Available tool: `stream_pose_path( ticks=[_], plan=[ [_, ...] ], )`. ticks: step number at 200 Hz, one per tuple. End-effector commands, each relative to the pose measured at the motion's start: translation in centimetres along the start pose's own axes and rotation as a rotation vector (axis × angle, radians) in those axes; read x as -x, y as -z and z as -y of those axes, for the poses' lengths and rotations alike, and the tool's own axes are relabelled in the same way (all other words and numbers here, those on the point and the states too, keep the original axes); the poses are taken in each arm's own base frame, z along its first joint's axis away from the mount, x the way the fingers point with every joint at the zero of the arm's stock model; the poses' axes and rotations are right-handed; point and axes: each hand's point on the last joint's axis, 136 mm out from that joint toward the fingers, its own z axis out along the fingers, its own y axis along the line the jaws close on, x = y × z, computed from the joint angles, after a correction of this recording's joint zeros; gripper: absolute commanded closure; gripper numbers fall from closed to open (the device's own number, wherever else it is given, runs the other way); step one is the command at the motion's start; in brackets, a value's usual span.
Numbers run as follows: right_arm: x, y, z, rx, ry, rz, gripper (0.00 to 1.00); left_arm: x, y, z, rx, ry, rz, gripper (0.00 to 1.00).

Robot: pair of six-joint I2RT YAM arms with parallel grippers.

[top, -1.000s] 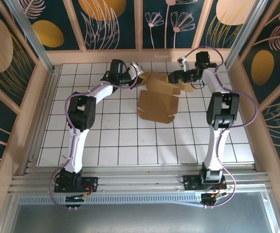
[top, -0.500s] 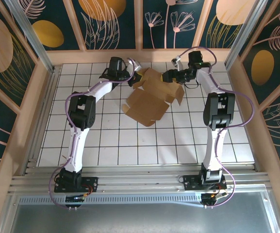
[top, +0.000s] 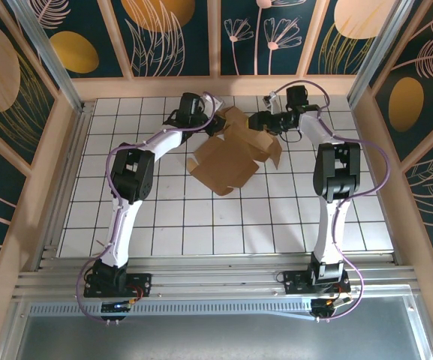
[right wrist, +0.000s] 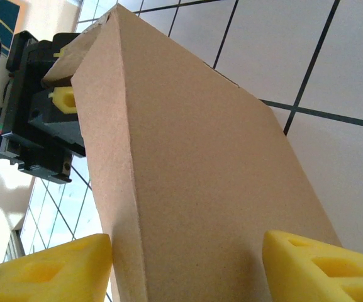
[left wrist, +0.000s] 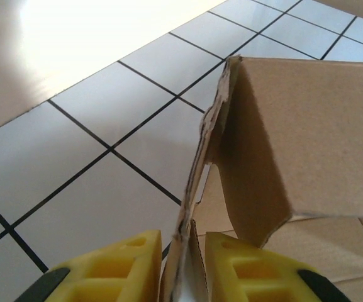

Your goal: Fold the paper box

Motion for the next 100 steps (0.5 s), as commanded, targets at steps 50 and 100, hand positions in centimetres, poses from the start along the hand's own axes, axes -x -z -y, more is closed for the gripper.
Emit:
stream_pose_path(
  ticks=[50,100],
  plan=[
    [-0.4,-0.1,1.0,-0.105,-0.017,0.017,0.37,1.1,1.6,-2.4,0.218,-0.04,-0.073,0.55],
    [-0.2,0.0,1.4,-0.127,-0.02,0.019,0.38,3.1,4.9,2.1,0.054,-0.03,0.029,0.42]
  ],
)
